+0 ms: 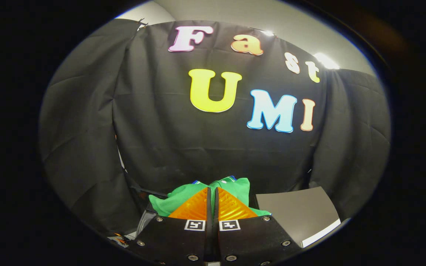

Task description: Put the clothes into the washing machine and then close the washing machine lid.

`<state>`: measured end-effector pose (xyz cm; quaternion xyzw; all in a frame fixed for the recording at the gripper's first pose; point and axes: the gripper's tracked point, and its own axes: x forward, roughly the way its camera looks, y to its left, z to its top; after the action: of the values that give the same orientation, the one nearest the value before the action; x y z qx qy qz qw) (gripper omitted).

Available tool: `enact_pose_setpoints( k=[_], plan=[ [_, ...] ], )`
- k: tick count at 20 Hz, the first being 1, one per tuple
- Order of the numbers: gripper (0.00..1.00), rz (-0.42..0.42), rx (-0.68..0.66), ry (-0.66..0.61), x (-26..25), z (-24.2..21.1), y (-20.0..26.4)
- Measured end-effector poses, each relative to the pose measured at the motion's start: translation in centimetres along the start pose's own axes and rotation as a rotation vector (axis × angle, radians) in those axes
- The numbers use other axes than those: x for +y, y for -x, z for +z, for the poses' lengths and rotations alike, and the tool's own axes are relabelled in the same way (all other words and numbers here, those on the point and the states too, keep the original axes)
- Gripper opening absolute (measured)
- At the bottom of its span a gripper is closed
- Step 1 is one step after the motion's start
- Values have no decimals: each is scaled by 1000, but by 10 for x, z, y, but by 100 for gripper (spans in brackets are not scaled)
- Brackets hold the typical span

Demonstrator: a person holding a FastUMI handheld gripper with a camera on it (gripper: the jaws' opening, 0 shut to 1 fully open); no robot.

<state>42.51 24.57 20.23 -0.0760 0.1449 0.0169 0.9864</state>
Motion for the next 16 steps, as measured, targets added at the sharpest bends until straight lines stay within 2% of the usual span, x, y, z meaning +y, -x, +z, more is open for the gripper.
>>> enact_pose_setpoints(
  k=[9,16],
  plan=[
    [0,66,67,25,90,-43,-7],
    [0,73,154,82,119,-104,-19]
  ],
)
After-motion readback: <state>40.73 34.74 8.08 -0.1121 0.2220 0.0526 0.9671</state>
